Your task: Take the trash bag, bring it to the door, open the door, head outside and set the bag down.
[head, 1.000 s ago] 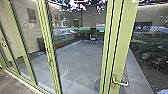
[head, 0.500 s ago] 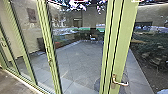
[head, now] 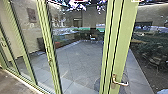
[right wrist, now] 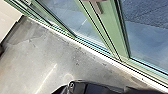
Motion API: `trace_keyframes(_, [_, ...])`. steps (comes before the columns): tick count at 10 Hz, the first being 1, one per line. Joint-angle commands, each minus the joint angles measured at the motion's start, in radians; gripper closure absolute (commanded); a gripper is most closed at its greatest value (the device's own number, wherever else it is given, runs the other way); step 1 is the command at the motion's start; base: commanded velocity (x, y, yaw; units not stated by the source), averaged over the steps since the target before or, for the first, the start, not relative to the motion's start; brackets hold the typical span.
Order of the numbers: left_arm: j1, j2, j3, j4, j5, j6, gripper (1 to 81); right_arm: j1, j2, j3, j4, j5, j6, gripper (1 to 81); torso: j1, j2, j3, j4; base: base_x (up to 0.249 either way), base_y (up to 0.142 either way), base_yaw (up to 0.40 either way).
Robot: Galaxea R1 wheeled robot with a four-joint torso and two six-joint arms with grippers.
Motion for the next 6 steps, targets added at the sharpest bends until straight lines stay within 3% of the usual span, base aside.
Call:
trace_keyframes(1, [-0.044, 0.001, 0.009, -0.006, 0.080, 0.003, 81.1, 0.216, 0.045, -0.027, 0.015, -0.161, 0.166, 1.0, 0.000, 0.000, 0.000, 0.000, 0.000, 0.000, 0.000])
trace_keyframes(3, [-0.044, 0.001, 0.006, -0.007, 0.080, 0.003, 81.1, 0.250, 0.102, -0.067, -0.017, -0.213, 0.228, 1.0, 0.000, 0.000, 0.000, 0.000, 0.000, 0.000, 0.000])
trace_keyframes(6, [-0.044, 0.002, -0.009, -0.009, 0.080, 0.001, 81.1, 0.278, 0.188, -0.168, -0.029, -0.221, 0.297, 1.0, 0.000, 0.000, 0.000, 0.000, 0.000, 0.000, 0.000])
